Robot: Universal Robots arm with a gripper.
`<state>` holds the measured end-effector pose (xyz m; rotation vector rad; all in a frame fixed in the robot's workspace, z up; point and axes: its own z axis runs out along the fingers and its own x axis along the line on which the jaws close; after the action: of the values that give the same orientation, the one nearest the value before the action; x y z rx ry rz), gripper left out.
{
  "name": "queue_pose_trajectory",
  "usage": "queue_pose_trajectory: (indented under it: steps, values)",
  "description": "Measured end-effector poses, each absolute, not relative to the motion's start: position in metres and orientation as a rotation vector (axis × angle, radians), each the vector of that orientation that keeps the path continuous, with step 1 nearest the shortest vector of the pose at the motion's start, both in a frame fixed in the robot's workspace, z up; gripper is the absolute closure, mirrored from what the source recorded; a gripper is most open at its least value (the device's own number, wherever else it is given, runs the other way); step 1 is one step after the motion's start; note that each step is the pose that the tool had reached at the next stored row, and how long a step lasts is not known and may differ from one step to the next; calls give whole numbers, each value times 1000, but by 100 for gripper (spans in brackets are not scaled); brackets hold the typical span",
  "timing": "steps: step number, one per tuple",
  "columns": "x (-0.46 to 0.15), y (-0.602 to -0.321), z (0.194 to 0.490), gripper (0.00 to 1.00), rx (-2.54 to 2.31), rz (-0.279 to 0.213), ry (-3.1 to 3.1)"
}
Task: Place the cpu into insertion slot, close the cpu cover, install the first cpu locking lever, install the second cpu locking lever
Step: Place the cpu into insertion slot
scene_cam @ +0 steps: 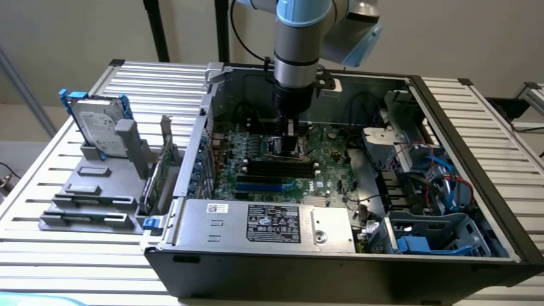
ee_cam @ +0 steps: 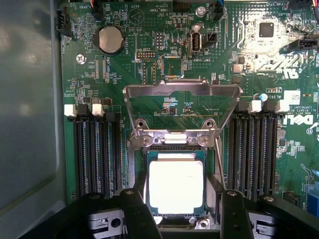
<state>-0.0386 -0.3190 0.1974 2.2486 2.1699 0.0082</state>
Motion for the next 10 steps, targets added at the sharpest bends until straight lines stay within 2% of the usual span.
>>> queue_pose_trajectory:
  steps: [10]
  values:
    - [-39,-319,197,44,2249,7,2170]
